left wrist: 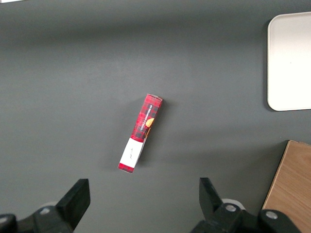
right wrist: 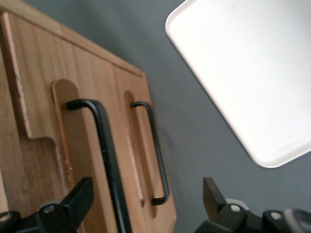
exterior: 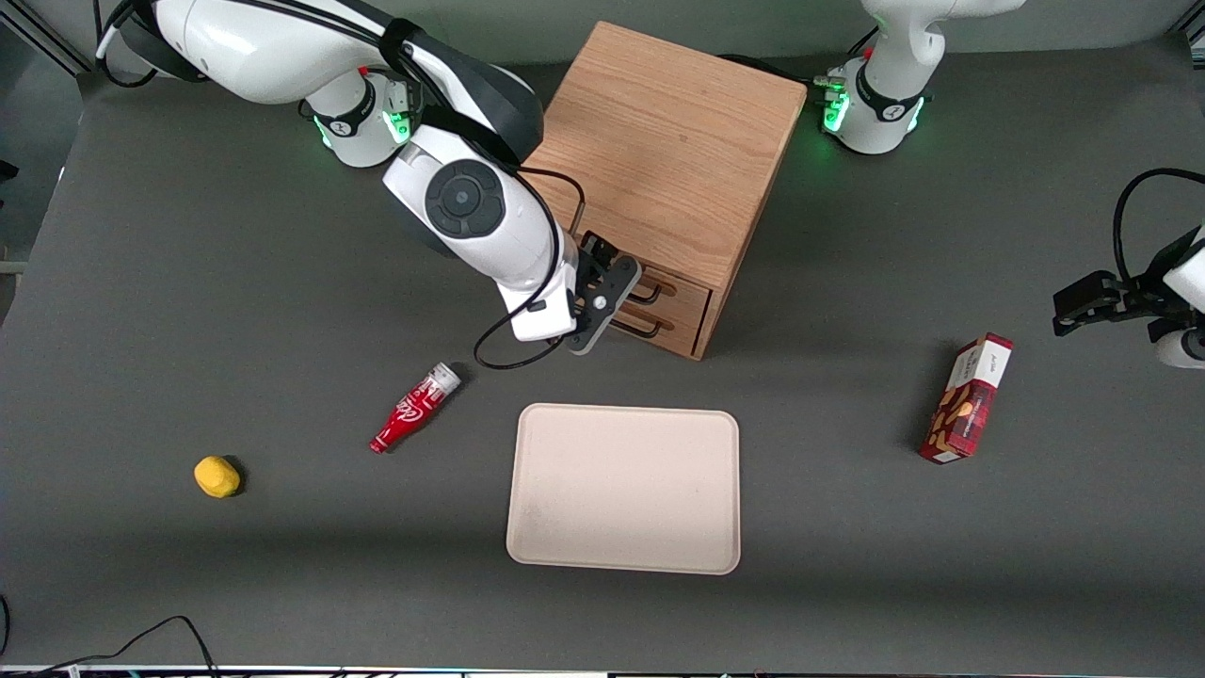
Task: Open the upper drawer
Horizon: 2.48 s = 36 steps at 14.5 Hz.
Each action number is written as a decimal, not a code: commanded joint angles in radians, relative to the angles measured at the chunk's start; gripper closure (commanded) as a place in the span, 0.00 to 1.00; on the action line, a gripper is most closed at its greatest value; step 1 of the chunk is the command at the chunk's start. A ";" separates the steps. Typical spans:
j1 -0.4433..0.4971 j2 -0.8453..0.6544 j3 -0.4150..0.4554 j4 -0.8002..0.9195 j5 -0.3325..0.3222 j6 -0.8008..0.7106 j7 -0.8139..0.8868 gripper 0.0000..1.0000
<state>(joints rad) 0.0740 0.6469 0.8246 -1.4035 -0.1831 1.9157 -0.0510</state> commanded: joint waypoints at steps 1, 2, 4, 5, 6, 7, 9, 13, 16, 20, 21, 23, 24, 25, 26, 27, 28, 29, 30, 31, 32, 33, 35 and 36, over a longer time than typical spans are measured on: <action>-0.019 -0.003 0.011 -0.034 0.036 0.005 -0.032 0.00; -0.019 -0.001 0.010 -0.034 0.034 0.005 -0.033 0.00; -0.020 0.007 -0.001 -0.032 0.031 0.006 -0.061 0.00; -0.022 0.008 -0.005 -0.031 0.028 0.009 -0.082 0.00; -0.028 0.022 -0.008 -0.029 0.024 0.019 -0.090 0.00; -0.029 0.025 -0.018 -0.029 0.022 0.029 -0.093 0.00; -0.029 0.028 -0.041 -0.025 0.022 0.034 -0.119 0.00; -0.031 0.028 -0.082 0.006 0.019 0.034 -0.185 0.00; -0.029 0.028 -0.108 0.046 -0.062 0.034 -0.224 0.00; -0.026 0.085 -0.110 0.149 -0.188 0.092 -0.227 0.00; -0.028 0.095 -0.111 0.149 -0.220 0.145 -0.227 0.00; -0.020 0.115 -0.149 0.156 -0.226 0.231 -0.230 0.00; -0.016 0.122 -0.172 0.158 -0.227 0.282 -0.230 0.00; -0.016 0.140 -0.180 0.159 -0.227 0.319 -0.233 0.00; -0.017 0.146 -0.186 0.164 -0.227 0.341 -0.254 0.00; -0.016 0.157 -0.203 0.182 -0.227 0.353 -0.272 0.00; -0.016 0.163 -0.212 0.204 -0.225 0.355 -0.285 0.00; -0.019 0.172 -0.213 0.222 -0.225 0.353 -0.291 0.00; -0.020 0.174 -0.213 0.227 -0.223 0.355 -0.291 0.00; -0.020 0.174 -0.214 0.228 -0.225 0.355 -0.291 0.00; -0.022 0.171 -0.217 0.233 -0.227 0.356 -0.293 0.00; -0.026 0.171 -0.216 0.242 -0.223 0.356 -0.293 0.00; -0.028 0.171 -0.216 0.251 -0.223 0.356 -0.288 0.00; -0.028 0.171 -0.213 0.253 -0.217 0.353 -0.276 0.00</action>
<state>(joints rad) 0.0246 0.7812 0.6423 -1.2005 -0.3659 2.1907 -0.3475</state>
